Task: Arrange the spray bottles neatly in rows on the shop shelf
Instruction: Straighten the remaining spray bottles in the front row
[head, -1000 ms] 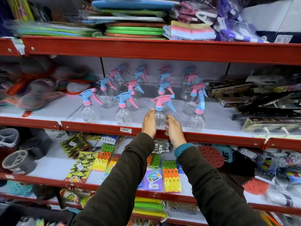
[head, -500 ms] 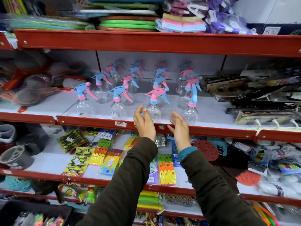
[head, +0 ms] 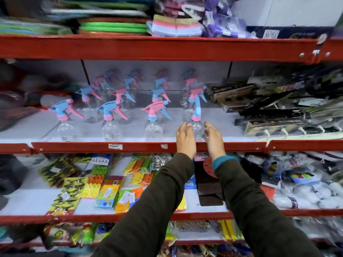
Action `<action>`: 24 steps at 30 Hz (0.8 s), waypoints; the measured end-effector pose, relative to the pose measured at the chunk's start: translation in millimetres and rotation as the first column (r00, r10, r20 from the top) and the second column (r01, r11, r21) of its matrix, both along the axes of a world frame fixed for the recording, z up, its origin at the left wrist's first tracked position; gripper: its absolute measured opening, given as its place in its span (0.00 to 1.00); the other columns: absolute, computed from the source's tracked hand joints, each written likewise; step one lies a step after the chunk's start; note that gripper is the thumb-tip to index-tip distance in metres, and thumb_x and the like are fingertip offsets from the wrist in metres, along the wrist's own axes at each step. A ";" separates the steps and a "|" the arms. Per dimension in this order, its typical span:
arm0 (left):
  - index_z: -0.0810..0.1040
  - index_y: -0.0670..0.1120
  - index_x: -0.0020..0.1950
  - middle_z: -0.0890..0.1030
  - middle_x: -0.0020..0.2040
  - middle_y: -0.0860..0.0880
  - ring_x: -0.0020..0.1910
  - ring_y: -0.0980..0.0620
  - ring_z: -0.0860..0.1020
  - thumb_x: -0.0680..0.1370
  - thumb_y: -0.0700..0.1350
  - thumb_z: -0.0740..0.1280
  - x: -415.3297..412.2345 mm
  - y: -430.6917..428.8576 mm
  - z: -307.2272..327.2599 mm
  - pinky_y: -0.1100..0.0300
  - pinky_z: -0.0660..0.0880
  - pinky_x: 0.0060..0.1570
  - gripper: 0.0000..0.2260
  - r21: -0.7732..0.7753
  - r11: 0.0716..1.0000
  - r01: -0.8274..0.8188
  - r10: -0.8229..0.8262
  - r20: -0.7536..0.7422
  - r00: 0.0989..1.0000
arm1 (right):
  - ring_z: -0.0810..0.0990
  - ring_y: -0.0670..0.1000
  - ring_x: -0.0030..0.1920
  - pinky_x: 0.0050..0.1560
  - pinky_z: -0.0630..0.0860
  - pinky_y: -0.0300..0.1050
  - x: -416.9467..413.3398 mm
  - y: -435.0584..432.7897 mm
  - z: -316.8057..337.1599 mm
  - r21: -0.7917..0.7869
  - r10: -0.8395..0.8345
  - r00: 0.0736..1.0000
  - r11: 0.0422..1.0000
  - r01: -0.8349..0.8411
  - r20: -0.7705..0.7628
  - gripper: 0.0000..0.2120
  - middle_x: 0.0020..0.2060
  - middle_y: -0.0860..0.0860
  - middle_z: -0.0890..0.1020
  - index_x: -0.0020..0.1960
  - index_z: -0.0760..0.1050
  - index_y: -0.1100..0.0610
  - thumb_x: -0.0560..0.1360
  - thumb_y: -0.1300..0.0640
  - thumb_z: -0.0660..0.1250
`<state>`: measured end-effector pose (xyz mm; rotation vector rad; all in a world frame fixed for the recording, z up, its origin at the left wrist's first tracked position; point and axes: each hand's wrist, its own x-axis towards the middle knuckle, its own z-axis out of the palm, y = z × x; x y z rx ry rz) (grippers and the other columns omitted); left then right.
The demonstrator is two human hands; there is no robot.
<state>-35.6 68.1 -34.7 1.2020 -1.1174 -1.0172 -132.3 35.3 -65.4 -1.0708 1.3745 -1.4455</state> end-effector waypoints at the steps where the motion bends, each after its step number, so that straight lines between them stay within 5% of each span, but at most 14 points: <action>1: 0.66 0.44 0.74 0.65 0.76 0.44 0.76 0.49 0.62 0.82 0.49 0.53 -1.3 -3.9 1.9 0.52 0.55 0.77 0.21 0.017 1.000 0.000 0.000 0.005 1.000 | 0.73 0.52 0.73 0.77 0.65 0.57 -3.8 -11.8 -9.4 0.003 0.031 0.999 1.000 -0.031 -0.019 0.32 0.72 0.52 0.76 0.69 0.74 0.52 0.68 0.44 0.58; 7: 0.71 0.41 0.68 0.72 0.70 0.43 0.69 0.50 0.69 0.82 0.49 0.51 -0.4 -25.0 12.3 0.61 0.61 0.69 0.20 0.044 0.998 0.049 -0.050 0.013 0.999 | 0.79 0.53 0.65 0.71 0.73 0.55 7.8 27.3 13.3 -0.027 -0.019 0.999 0.999 0.018 -0.043 0.21 0.62 0.52 0.82 0.61 0.78 0.49 0.72 0.51 0.55; 11: 0.73 0.42 0.68 0.75 0.69 0.43 0.69 0.46 0.72 0.81 0.54 0.53 4.2 -35.4 17.3 0.55 0.64 0.72 0.22 0.106 0.991 0.082 -0.082 -0.009 0.997 | 0.78 0.53 0.66 0.72 0.73 0.57 4.6 31.8 8.0 -0.035 -0.026 0.995 0.999 0.023 -0.095 0.18 0.63 0.53 0.81 0.54 0.79 0.41 0.71 0.47 0.55; 14: 0.72 0.43 0.69 0.73 0.70 0.44 0.70 0.47 0.70 0.82 0.53 0.53 5.5 -33.7 17.6 0.58 0.63 0.69 0.22 0.103 0.993 0.054 -0.054 -0.010 0.999 | 0.76 0.54 0.67 0.73 0.71 0.57 1.2 32.3 14.6 -0.043 -0.060 0.985 0.998 0.054 -0.161 0.24 0.64 0.55 0.78 0.62 0.78 0.47 0.71 0.47 0.54; 18: 0.63 0.45 0.75 0.62 0.77 0.45 0.76 0.48 0.61 0.82 0.52 0.52 1.7 -22.8 11.5 0.54 0.55 0.77 0.23 0.040 0.999 -0.013 0.012 0.011 1.000 | 0.73 0.54 0.71 0.75 0.68 0.57 -2.5 24.8 25.9 -0.032 -0.046 0.984 0.999 0.041 -0.172 0.26 0.70 0.54 0.75 0.69 0.74 0.53 0.74 0.52 0.53; 24: 0.65 0.44 0.74 0.65 0.75 0.44 0.75 0.49 0.62 0.82 0.49 0.52 -2.8 -14.6 7.3 0.54 0.55 0.77 0.21 0.007 0.999 0.038 -0.038 0.062 0.997 | 0.72 0.52 0.72 0.77 0.66 0.55 5.0 20.7 25.1 0.003 0.025 0.987 1.000 -0.025 -0.159 0.22 0.72 0.53 0.74 0.72 0.71 0.56 0.79 0.58 0.55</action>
